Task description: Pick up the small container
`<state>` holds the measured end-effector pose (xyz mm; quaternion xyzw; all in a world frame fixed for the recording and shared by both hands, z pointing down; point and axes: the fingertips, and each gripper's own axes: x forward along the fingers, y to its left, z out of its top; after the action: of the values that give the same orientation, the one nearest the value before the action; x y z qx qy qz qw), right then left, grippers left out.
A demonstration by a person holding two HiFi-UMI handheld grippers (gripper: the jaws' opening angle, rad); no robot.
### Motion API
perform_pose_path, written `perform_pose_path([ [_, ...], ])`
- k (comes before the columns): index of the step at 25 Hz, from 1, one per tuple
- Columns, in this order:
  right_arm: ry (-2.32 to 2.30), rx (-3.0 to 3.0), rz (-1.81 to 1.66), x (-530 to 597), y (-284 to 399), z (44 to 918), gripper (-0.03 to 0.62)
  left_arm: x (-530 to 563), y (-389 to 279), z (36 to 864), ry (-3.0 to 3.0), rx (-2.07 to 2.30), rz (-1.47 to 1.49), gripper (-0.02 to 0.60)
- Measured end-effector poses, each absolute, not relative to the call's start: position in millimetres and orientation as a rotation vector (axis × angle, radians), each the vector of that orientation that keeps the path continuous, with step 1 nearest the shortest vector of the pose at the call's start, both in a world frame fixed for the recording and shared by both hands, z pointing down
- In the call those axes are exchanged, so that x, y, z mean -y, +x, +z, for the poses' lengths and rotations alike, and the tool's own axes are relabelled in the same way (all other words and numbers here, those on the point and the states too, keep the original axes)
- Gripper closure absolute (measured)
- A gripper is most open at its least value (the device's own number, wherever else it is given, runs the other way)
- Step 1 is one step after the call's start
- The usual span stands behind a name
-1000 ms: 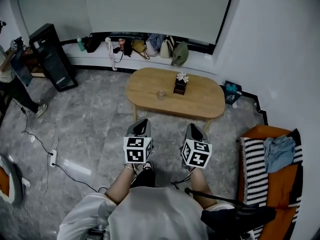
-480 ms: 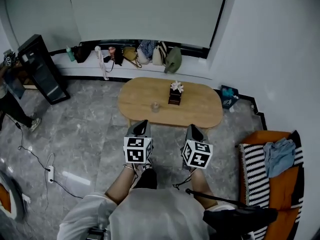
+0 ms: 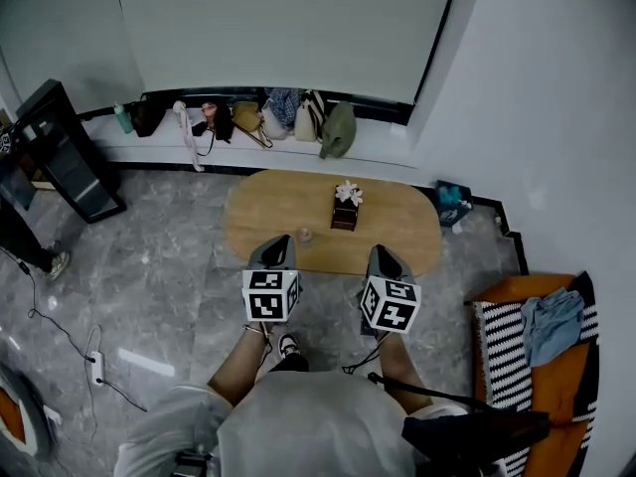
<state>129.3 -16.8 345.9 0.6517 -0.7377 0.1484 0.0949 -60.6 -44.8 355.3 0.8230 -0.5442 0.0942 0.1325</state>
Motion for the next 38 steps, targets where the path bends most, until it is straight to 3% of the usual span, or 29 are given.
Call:
perform_pose_path([
  [16,1.897,2.156,0.455,152.2,101.5,357.1,0.571,176.8,-97.1,375.8,2.34,1.57,0.275,0.574],
  [38,1.75,2.151,0.646,217.4,105.0,418.2,0.571,214.0,-95.1,439.3,2.171,1.579,0.434,0.574],
])
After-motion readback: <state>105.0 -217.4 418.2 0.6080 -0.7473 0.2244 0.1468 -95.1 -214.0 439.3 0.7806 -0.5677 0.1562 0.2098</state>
